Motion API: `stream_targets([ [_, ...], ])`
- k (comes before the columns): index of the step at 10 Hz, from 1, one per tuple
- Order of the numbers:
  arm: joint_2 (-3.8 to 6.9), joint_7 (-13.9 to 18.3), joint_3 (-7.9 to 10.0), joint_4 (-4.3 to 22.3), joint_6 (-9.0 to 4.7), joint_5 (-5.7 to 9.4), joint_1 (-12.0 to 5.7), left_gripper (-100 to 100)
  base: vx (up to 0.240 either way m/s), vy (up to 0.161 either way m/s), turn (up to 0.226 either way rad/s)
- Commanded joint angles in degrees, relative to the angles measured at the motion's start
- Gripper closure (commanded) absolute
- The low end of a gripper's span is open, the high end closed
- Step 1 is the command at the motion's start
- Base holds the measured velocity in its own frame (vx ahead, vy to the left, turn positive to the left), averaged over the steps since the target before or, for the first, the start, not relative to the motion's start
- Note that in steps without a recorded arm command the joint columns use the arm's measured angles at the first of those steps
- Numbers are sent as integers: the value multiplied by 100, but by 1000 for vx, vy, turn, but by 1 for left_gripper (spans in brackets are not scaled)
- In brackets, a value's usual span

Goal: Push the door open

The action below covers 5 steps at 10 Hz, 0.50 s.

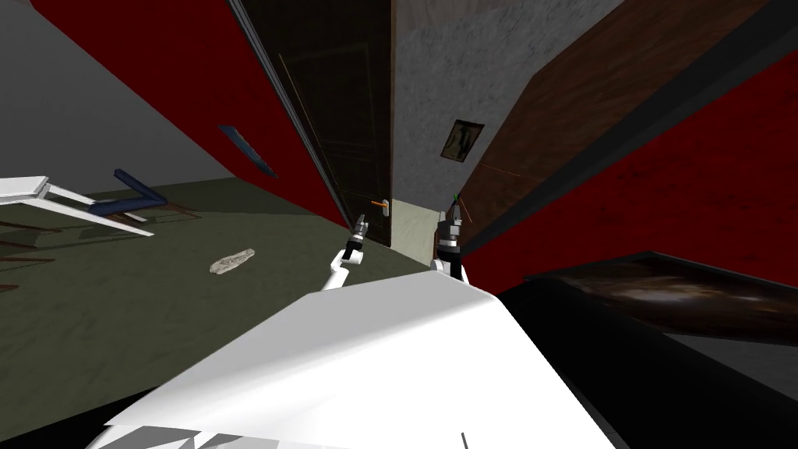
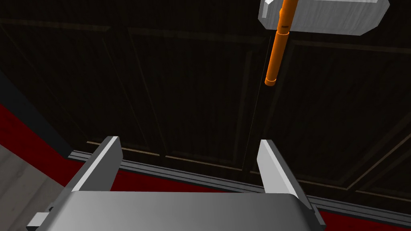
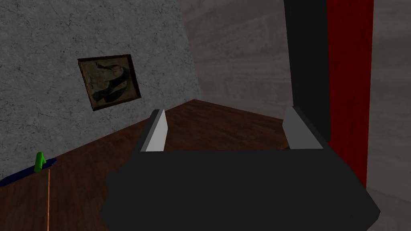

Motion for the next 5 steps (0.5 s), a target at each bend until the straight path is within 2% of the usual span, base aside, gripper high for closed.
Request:
stream_targets([
  [1,-7,27,-23,196,0,-21,-118,-100,70,82,-73],
  [5,-60,62,-90,626,1,-81,-357,-100,70,78,-67],
])
